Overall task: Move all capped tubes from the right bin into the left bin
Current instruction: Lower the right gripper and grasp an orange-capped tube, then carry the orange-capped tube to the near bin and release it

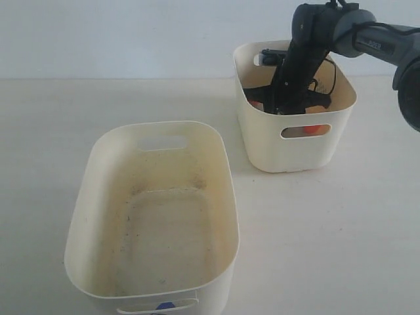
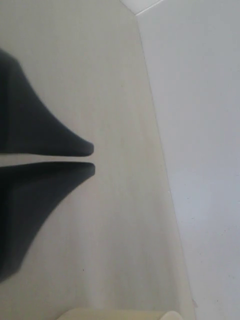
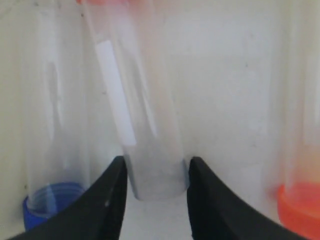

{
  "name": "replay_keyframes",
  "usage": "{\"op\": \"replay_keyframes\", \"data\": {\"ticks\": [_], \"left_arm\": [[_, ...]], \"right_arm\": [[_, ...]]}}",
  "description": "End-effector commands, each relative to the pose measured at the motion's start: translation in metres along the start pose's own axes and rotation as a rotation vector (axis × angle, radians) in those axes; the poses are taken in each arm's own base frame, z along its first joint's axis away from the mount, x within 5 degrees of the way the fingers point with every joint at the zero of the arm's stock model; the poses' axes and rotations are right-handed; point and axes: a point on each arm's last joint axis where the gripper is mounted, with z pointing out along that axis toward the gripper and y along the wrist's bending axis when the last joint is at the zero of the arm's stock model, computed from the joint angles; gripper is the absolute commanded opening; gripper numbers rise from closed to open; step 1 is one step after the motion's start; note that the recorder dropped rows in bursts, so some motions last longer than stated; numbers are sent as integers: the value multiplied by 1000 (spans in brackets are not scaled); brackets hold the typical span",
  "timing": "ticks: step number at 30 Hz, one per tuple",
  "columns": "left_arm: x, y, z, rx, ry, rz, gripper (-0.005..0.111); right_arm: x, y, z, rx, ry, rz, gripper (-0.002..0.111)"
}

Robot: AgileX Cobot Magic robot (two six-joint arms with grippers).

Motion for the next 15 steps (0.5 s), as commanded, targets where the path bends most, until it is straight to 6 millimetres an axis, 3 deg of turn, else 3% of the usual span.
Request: {"op": "replay_keyframes", "data": {"ticks": [1, 15], "left_arm": [[-2, 0, 0, 2, -11, -17, 4], [-2, 0, 0, 2, -11, -17, 4]], "right_arm": [[2, 3, -16, 6, 15, -27, 0], [3, 7, -135, 59, -167, -102, 0]]}}
